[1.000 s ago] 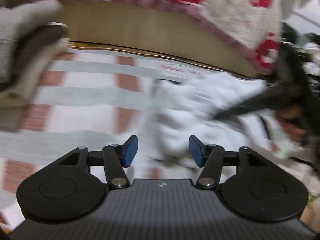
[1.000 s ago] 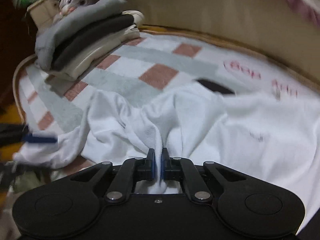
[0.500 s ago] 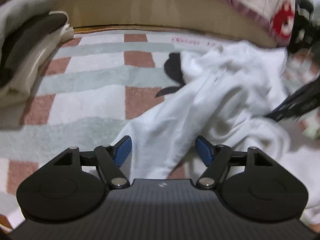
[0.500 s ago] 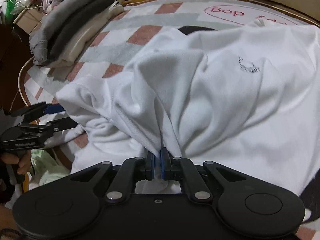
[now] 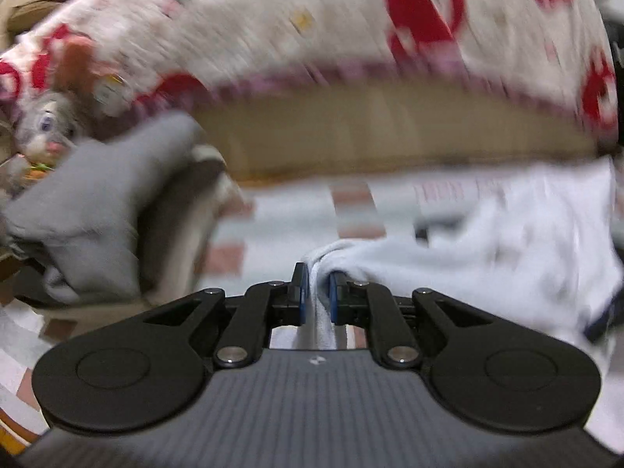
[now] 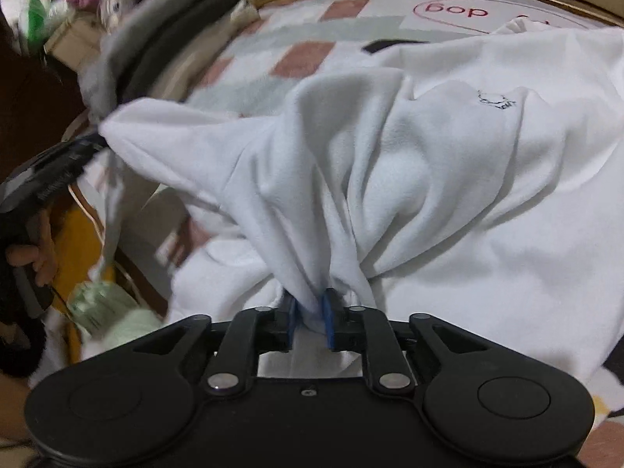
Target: Fold clothes
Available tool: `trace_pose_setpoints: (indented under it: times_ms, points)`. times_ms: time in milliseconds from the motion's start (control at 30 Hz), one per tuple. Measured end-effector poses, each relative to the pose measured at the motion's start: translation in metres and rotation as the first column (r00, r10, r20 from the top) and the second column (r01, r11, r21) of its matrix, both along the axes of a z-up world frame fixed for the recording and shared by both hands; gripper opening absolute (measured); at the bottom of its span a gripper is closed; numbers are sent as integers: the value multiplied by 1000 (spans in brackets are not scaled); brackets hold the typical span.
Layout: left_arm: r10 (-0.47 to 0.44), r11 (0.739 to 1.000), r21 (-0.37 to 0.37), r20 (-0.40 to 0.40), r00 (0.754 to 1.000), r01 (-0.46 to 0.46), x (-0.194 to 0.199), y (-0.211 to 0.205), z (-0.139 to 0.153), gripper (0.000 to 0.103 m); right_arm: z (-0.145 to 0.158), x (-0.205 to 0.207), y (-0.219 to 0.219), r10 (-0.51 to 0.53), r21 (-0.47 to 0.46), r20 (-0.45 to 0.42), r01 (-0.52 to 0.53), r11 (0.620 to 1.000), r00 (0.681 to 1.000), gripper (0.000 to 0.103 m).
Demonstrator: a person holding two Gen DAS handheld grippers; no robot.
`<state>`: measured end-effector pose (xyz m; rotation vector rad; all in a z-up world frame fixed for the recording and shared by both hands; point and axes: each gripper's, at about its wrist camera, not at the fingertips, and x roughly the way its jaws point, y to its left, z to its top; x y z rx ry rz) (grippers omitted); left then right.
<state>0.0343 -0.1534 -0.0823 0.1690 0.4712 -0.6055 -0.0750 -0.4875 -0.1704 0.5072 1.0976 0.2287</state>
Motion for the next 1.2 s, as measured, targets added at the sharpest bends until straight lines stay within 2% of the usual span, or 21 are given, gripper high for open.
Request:
trace_pose_setpoints:
  times_ms: [67,167,233,300,400,433,467,533,600,667,733,800,900,1100,1133,1200]
  points:
    - [30,993,-115,9,999,-29,5,13,12,10,4,-1,5,33,62,31,-35,997,999,26]
    - [50,983,-182,50,998,-40,7,23,22,10,26,5,5,15,138,72,-25,990,997,34]
    - [65,973,-226,61,996,-49,6,32,28,10,44,9,3,-10,186,97,-8,982,995,34]
    - [73,960,-275,47,996,-57,4,44,33,10,61,14,2,-36,235,121,7,972,992,34]
    - [68,950,-307,10,998,-62,0,59,34,10,87,21,-1,-77,307,154,26,951,985,34]
    - [65,952,-301,7,998,-60,-3,62,31,10,99,28,-2,-82,299,162,31,954,983,34]
    - [62,953,-296,0,998,-59,-6,63,27,10,113,43,-4,-75,240,165,34,970,983,35]
    - [53,953,-296,-23,998,-58,-13,67,19,10,133,77,-6,-60,126,150,41,991,987,45]
    - [45,953,-299,-55,997,-60,-17,71,11,10,138,120,-8,-34,22,97,32,999,995,56]
    - [27,955,-292,-99,995,-56,-20,74,-2,10,124,160,-3,21,-87,28,-19,996,999,57]
    - [29,965,-252,-144,989,-65,-21,72,-18,10,97,185,4,88,-173,-26,-92,981,996,51]
    - [44,978,-192,-176,983,-78,-23,67,-34,10,59,198,-3,24,-148,-80,-36,988,997,48]
    - [28,978,-197,-189,982,-66,-26,70,-43,10,15,206,-7,-76,-132,-127,59,989,989,48]
    - [52,976,-195,-234,971,-100,-19,81,-53,10,-10,217,3,-204,-202,-197,164,966,959,53]
    - [59,976,-190,-242,968,-107,-19,82,-55,10,-11,218,4,-227,-207,-202,186,961,953,55]
    - [65,977,-183,-249,966,-113,-18,83,-56,10,-12,220,10,-241,-228,-198,194,954,950,67]
